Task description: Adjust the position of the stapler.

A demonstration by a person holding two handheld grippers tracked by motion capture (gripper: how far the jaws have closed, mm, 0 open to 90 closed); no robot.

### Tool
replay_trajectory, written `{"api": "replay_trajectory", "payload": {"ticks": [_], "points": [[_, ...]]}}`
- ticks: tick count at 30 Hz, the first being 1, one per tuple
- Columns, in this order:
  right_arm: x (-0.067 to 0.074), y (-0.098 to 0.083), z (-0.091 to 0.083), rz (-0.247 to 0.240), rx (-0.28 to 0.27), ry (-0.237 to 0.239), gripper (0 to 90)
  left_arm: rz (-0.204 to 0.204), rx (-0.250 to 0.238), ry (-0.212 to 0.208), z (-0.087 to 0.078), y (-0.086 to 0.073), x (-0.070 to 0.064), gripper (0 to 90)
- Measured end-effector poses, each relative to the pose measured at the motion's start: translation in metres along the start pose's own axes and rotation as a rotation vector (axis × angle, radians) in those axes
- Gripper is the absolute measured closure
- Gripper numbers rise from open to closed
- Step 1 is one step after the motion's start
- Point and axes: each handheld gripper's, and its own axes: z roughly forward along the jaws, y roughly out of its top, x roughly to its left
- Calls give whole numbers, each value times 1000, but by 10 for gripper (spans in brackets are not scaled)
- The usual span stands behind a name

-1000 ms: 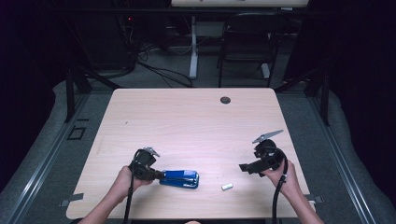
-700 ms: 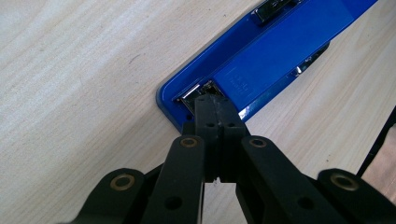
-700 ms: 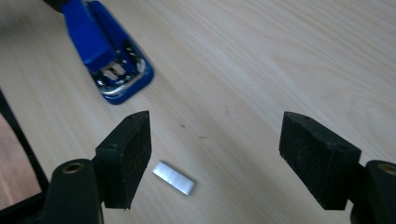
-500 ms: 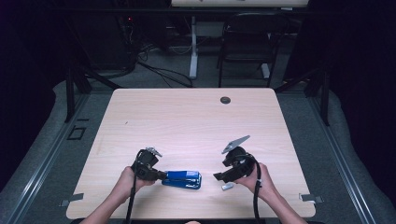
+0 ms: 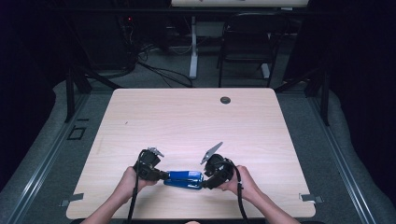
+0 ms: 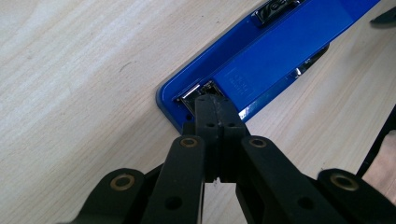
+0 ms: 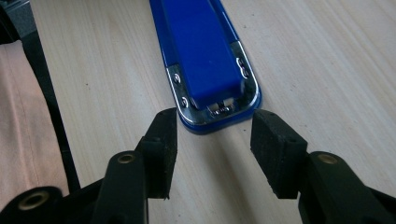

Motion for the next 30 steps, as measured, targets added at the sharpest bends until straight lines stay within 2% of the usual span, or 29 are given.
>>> {"api": "replay_trajectory", "payload": {"ticks": [3,4,7,11,12,14,18,19,20,23,26,30], "points": [[-1,1,4,13,-6,11,577,-6,-9,-6,1,0,-1,900],[-2,1,5,18,-7,7,591,-12,-12,-18,2,0,-1,900],[-3,0,6,27,0,-2,631,-11,-15,-18,3,1,-2,900],[-5,0,4,18,6,2,668,-12,-16,-24,5,3,-3,900],[-5,0,5,24,-6,8,669,-9,-19,-24,5,3,-4,900],[-5,0,4,21,-3,-5,668,-4,-20,-13,7,4,-6,900],[-10,-2,1,33,-4,-32,660,16,-24,-17,12,9,-12,900],[-12,-2,-1,26,8,-50,659,25,-21,-12,13,11,-14,900],[-14,-4,-1,38,-3,-45,658,31,-27,-4,14,12,-16,900],[-20,-6,-5,42,6,-72,660,50,-31,10,17,15,-20,900],[-26,-8,-6,71,-10,-77,663,67,-40,38,20,19,-24,900],[-29,-10,-6,83,-11,-72,667,59,-48,34,21,19,-24,900]]}}
